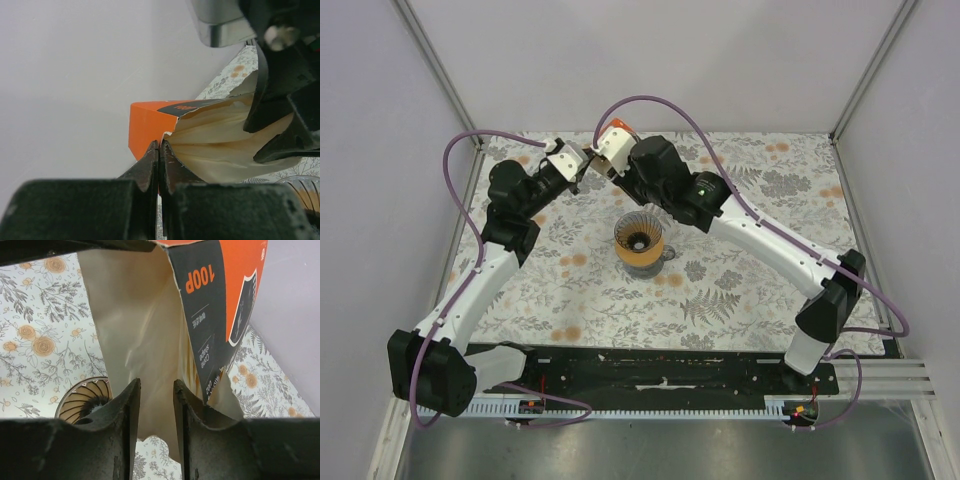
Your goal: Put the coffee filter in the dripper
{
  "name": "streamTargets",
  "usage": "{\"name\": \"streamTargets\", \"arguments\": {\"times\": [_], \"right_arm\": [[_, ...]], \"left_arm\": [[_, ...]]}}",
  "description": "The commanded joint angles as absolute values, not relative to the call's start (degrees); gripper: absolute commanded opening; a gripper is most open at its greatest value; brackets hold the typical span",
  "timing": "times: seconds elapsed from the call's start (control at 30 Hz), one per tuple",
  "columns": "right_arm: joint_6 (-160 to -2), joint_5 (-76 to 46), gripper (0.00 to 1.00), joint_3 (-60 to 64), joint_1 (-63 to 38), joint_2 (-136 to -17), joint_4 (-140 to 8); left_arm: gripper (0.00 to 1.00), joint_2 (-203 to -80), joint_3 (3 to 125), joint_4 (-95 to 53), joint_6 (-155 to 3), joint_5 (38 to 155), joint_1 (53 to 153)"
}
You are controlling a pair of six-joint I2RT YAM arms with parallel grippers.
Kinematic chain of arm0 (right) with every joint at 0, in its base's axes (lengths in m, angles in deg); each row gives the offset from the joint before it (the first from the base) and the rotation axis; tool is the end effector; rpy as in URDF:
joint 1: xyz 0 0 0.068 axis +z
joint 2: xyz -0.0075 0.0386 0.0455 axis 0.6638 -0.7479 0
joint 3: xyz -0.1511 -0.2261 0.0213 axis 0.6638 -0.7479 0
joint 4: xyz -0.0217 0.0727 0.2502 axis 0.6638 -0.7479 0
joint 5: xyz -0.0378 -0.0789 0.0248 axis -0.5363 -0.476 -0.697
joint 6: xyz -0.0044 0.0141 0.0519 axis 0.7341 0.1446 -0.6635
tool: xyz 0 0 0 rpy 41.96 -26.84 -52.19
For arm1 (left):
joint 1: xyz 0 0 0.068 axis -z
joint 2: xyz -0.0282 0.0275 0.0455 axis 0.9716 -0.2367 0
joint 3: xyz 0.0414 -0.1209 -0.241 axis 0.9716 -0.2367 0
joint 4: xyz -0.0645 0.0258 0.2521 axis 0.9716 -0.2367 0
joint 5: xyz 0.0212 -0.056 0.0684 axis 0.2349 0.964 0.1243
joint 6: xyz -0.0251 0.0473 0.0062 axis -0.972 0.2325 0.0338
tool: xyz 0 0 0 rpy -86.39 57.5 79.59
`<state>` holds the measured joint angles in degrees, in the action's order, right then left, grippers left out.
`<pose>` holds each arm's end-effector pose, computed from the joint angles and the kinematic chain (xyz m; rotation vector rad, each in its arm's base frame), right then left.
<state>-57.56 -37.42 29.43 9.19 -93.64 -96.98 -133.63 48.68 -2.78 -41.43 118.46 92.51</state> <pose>0.2563 0.2991 0.4055 -0.9838 1.7712 0.1068 0.2592 -0.0941 0.3873 0.8737 1.1382 -0.2715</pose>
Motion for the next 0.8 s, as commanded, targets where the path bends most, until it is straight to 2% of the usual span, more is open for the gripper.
{"name": "streamTargets", "arguments": {"times": [0.0,0.23,0.33,0.47,0.77], "right_arm": [[-58.62,-39.33,0.41,33.47,8.33,-96.71,-95.73],[-58.98,-42.5,0.44,33.75,8.33,-95.85,-92.93],[-57.75,-37.33,0.46,28.93,8.24,-91.55,-87.32],[-57.05,-33.27,0.44,20.57,8.33,-86.18,-77.38],[-56.52,-36.78,0.43,21.09,7.98,-87.49,-77.54]], "left_arm": [[0.02,-131.76,48.68,0.53,-42.46,119.95,92.74],[0.02,-131.76,48.51,0.53,-42.55,120.3,92.74],[0.02,-131.76,48.51,0.35,-42.46,120.39,92.74],[0.02,-131.85,48.51,0.18,-42.46,120.39,92.83],[0.02,-132.02,48.59,0.09,-42.63,120.66,92.74]]}}
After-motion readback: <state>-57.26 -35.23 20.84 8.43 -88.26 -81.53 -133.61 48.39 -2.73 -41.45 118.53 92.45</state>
